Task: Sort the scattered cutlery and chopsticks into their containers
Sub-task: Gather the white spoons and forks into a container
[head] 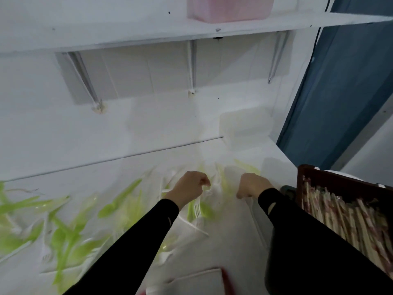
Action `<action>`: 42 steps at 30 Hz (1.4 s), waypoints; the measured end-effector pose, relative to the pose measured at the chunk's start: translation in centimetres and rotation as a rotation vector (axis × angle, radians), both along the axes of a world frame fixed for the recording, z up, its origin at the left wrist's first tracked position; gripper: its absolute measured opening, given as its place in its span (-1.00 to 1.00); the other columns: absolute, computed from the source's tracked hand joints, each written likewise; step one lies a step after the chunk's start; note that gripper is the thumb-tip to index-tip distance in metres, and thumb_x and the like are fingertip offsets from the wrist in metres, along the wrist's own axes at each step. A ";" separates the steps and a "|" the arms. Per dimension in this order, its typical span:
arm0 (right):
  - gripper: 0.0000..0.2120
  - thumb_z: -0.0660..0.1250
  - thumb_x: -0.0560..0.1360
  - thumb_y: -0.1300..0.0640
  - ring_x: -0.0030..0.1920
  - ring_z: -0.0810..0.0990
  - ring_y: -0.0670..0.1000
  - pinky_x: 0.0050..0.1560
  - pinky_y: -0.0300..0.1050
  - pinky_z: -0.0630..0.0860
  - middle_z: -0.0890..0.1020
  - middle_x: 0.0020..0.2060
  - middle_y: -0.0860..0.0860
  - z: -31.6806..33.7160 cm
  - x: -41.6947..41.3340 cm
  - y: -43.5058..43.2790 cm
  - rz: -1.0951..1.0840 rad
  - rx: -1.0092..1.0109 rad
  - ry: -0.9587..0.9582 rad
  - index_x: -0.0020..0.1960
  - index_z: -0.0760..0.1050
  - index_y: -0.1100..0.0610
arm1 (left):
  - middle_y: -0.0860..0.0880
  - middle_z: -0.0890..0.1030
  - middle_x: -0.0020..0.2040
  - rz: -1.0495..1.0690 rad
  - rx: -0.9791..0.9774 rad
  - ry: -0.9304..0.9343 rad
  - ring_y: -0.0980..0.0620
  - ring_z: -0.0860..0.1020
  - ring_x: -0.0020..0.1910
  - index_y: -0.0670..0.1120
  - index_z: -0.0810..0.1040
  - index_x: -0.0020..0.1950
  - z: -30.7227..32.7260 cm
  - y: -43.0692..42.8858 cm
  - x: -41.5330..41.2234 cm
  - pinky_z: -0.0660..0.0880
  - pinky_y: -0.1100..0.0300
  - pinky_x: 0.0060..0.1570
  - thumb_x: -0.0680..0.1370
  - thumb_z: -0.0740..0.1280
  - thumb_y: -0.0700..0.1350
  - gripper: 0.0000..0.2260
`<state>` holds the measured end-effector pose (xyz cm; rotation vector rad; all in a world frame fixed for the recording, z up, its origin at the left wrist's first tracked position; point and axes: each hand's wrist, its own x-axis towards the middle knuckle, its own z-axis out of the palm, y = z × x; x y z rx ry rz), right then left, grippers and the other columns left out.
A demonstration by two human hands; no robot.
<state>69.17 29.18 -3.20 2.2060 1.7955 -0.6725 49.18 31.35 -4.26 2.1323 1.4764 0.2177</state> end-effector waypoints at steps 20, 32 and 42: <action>-0.90 0.17 0.56 0.20 -0.03 0.49 0.08 -0.14 -0.17 0.39 0.53 -0.02 0.06 -0.2 -1.7 2.5 -0.211 0.299 0.565 0.03 0.44 0.16 | 0.06 0.58 -0.06 0.111 0.130 -0.309 0.04 0.47 0.01 -0.01 0.62 -0.05 -0.6 0.7 -0.3 0.28 0.29 -0.08 0.38 0.54 0.10 -0.73; -0.69 0.48 0.42 0.11 -0.27 0.53 0.01 -0.29 -0.18 0.38 0.51 -0.37 -0.01 -2.5 -3.2 4.2 -0.162 0.191 0.556 -0.36 0.38 0.12 | 0.07 0.59 -0.03 0.502 0.480 -0.869 0.11 0.54 -0.02 0.04 0.51 -0.13 3.1 1.3 -3.2 0.39 0.32 -0.04 0.52 0.45 -0.10 -0.88; -0.82 0.24 0.51 0.15 -0.42 0.31 -0.07 -0.32 -0.18 0.28 0.35 -0.36 -0.05 0.1 -3.7 4.3 -0.346 0.577 0.950 -0.18 0.24 0.08 | 0.02 0.40 -0.34 0.289 0.030 -0.785 0.09 0.31 -0.49 -0.04 0.36 0.00 7.3 -0.6 -5.8 0.26 0.30 -0.56 0.65 0.25 -0.02 -0.88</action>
